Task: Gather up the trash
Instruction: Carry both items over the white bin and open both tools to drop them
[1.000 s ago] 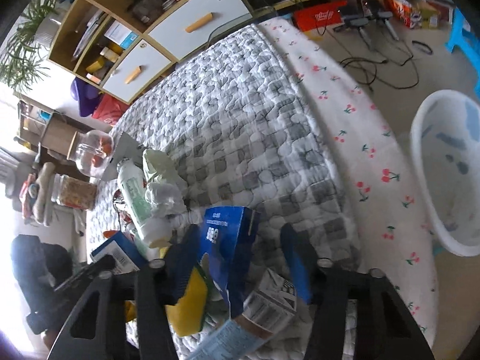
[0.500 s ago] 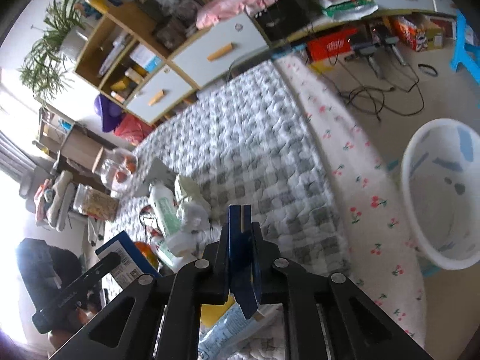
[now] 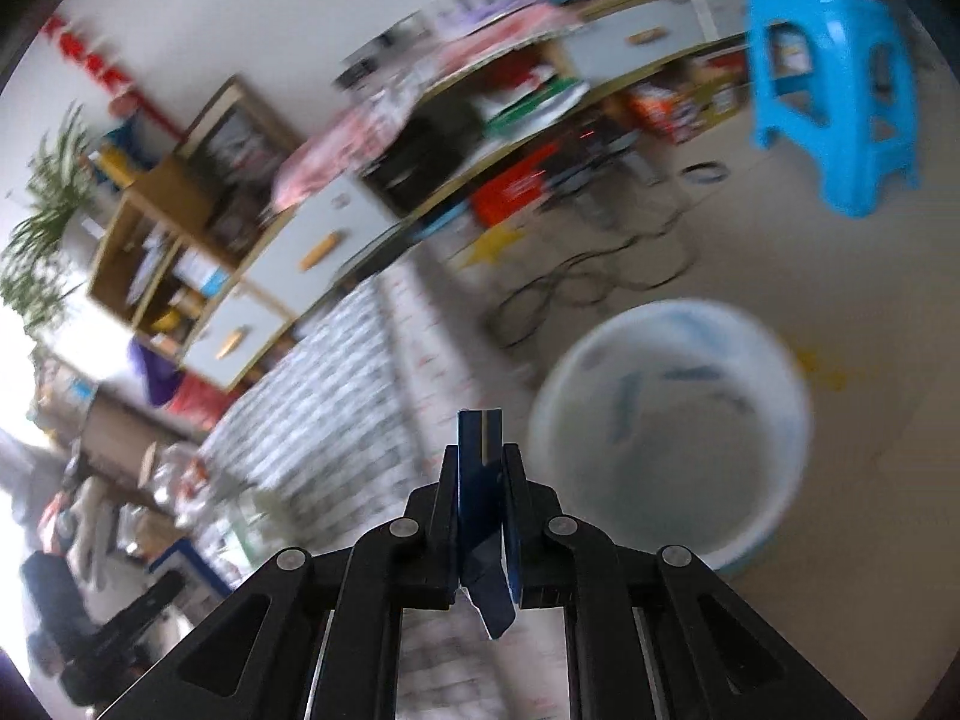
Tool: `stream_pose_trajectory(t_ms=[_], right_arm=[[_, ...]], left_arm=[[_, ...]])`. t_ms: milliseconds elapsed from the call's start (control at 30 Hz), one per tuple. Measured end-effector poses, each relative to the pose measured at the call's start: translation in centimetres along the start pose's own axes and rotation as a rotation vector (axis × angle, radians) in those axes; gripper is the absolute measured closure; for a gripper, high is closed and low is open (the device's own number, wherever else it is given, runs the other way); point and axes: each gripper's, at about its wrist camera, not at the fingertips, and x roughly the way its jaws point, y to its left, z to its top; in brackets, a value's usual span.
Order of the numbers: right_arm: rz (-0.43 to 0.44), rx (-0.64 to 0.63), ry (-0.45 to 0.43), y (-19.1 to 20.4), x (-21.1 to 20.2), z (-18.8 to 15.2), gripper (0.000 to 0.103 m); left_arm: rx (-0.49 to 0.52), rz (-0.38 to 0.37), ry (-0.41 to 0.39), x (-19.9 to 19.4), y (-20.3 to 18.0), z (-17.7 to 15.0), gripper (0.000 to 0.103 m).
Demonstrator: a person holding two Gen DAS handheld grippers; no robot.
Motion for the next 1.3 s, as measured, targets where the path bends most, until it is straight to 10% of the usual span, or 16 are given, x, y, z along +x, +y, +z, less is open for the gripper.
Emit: stream_pose_trajectory(t_ms=[233, 500, 1100, 1300], right_arm=[[-0.095, 0.048, -0.01, -4.4, -0.3, 0.5, 0.091], [-0.181, 0.072, -0.013, -7.8, -1.5, 0.3, 0.05], [-0.273, 0.079, -0.054, -11.8, -5.1, -0.4, 0.046], [-0.281, 0.061, -0.068, -11.2, -5.3, -0.4, 0.038]], left_arm=[[0.074, -0.07, 0.031, 2.6, -5.5, 0.6, 0.082], [0.154, -0.136, 0.076, 6.7, -12.6, 0.9, 0.081], [0.264, -0.164, 0.074, 14.0, -21.2, 0.5, 0.077], [0.307, -0.141, 0.048, 13.6, -21.6, 1.0, 0.025]])
